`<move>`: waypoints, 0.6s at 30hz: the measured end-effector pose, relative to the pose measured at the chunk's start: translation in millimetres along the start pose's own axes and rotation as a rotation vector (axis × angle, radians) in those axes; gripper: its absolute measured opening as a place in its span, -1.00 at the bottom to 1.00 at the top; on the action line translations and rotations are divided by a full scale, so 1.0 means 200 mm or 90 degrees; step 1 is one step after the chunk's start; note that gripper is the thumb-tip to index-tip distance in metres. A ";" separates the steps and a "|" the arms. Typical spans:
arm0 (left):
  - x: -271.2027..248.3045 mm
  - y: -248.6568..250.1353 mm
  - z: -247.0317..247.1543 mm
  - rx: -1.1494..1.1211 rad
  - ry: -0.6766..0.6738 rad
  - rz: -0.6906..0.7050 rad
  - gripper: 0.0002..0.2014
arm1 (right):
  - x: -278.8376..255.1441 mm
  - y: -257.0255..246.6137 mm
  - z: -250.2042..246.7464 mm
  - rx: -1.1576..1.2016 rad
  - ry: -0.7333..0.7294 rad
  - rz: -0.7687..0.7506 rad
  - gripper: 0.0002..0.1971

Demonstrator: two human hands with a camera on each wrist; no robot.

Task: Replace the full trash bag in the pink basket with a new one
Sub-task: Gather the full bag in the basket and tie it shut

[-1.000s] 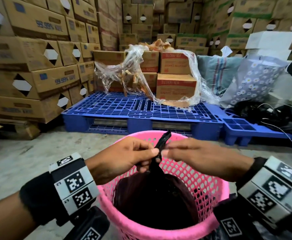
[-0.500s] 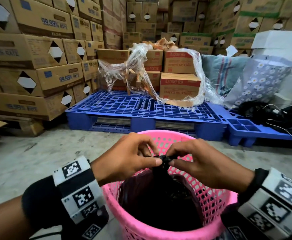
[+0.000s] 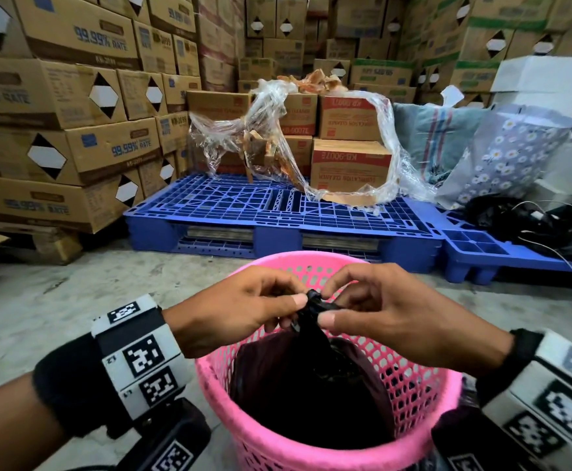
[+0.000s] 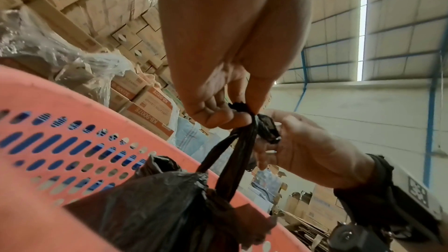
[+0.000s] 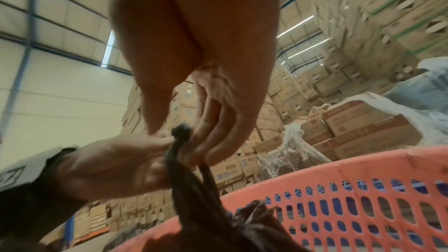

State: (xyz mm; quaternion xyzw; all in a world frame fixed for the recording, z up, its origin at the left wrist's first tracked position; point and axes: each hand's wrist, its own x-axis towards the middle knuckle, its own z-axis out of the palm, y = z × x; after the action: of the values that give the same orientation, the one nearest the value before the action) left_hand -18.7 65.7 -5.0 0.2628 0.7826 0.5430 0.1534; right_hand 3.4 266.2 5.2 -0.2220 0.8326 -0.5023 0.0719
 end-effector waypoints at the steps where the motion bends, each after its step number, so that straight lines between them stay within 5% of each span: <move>1: 0.00 0.00 0.01 0.002 0.007 0.005 -0.89 | -0.01 0.00 0.01 0.019 0.009 -0.002 -0.91; 5: 0.02 0.00 -0.01 0.064 0.022 0.057 -0.92 | -0.01 0.01 -0.03 0.018 0.032 0.012 -0.89; 9: 0.00 -0.05 -0.13 0.493 -0.117 0.183 -0.92 | -0.03 0.12 -0.14 -0.208 0.011 0.099 -0.77; 13: -0.03 -0.08 -0.22 0.710 -0.237 0.086 -0.89 | -0.07 0.23 -0.18 -0.510 -0.006 0.181 -0.63; 16: -0.02 -0.07 -0.21 0.721 -0.193 0.068 -0.88 | -0.07 0.20 -0.18 -0.626 0.000 0.188 -0.69; 18: -0.01 -0.04 -0.23 0.578 -0.090 0.064 -0.87 | -0.06 0.14 -0.21 -0.567 0.056 0.140 -0.75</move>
State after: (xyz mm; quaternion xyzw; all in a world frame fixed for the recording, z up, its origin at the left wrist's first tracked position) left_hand -42.9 27.2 4.8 0.3776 0.9151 0.1328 0.0491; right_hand -9.3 317.2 0.1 -0.1200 0.9883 -0.0937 -0.0126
